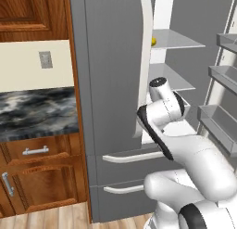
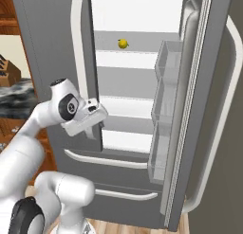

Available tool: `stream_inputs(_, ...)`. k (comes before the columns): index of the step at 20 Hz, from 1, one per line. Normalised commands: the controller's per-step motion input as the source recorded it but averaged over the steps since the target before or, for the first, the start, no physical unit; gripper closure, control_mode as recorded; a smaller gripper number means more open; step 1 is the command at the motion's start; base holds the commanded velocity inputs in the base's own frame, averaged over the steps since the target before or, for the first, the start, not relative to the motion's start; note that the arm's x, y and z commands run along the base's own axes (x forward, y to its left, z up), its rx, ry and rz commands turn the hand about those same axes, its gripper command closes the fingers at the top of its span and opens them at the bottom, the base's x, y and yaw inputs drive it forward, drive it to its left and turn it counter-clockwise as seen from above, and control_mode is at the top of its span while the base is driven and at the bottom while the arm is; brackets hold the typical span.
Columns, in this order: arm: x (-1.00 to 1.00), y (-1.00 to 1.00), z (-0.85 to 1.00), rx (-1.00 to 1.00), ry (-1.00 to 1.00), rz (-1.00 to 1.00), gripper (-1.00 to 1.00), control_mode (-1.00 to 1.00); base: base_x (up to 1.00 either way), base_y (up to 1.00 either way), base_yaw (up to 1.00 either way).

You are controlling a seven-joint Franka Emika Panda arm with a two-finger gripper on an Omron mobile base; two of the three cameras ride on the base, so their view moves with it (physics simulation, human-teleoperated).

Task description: Retrieve a lemon from the fridge and place it on the cutting board with the fish.

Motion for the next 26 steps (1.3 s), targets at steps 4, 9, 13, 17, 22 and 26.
stream_inputs(4, 0.27, 0.52, 0.36, 0.53, -0.65, -0.29, -1.0, -1.0, 0.0, 0.0, 0.0)
stream_inputs(9, 0.0, 0.26, 0.72, 0.36, -0.55, -0.14, -1.0, -1.0, 0.0, 0.0, 0.0)
stream_inputs(13, -0.18, 0.05, 0.97, 0.21, -0.2, -0.14, -1.0, -1.0, 0.0, 0.0, 0.0)
stream_inputs(17, -0.03, 0.14, 0.64, -0.03, 0.0, -0.08, -1.0, -1.0, 0.0, 0.0, 0.0)
stream_inputs(22, 0.02, 0.03, 0.03, 0.03, -0.01, 0.0, -1.0, -1.0, 0.0, 0.0, 0.0)
stream_inputs(26, 0.08, 0.13, 0.05, 0.03, -0.1, -0.07, -1.0, -1.0, 0.0, 0.0, 0.0)
